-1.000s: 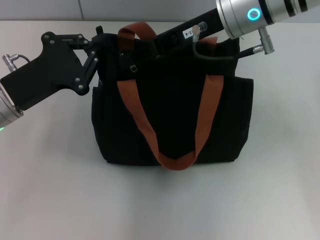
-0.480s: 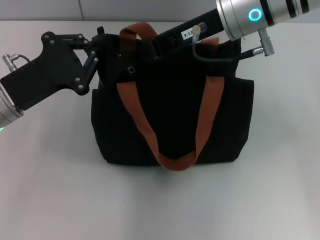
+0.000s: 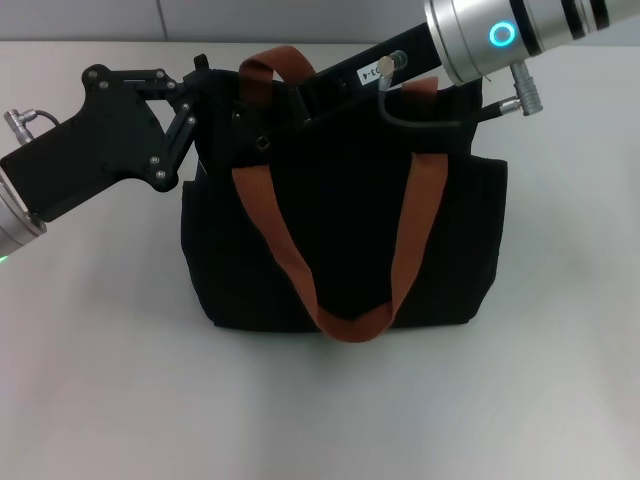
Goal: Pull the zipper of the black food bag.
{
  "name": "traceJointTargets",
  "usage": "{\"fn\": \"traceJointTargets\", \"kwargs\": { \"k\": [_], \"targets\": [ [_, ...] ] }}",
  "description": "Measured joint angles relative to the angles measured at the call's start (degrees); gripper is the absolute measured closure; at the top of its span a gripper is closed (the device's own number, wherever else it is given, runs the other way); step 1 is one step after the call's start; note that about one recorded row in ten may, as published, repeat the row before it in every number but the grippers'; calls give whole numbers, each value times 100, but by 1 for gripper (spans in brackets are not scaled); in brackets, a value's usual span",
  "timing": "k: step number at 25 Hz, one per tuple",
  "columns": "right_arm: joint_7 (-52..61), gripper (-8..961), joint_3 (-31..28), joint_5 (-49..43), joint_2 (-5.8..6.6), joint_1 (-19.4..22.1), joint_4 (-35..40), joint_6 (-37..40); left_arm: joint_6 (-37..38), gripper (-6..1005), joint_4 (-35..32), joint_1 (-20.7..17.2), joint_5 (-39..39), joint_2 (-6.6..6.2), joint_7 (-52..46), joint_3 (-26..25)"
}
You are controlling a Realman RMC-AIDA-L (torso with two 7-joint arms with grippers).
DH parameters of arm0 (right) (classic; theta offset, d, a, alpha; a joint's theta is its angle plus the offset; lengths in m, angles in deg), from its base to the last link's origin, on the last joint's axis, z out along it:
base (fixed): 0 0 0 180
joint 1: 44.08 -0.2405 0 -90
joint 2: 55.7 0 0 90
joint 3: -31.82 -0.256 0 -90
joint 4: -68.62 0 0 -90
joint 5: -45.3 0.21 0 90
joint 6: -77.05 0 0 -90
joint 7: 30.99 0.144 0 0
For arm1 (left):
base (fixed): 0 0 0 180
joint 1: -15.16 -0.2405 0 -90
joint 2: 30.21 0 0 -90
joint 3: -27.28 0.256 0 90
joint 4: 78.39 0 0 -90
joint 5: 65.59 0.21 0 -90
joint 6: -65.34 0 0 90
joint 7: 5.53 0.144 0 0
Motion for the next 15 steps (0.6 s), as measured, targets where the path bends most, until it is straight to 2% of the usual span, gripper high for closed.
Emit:
{"fn": "traceJointTargets", "kwargs": {
  "k": [4, 11, 15],
  "targets": [
    [-38, 845, 5, -7, 0, 0, -3, -14, 3, 917, 0, 2, 0, 0, 1, 0],
    [-95, 930, 5, -11, 0, 2, 9, -20, 4, 915, 0, 10, 0, 0, 2, 0],
    [-115, 944, 5, -15, 0, 23, 61, -21, -19, 914, 0, 11, 0, 0, 2, 0]
  ]
}}
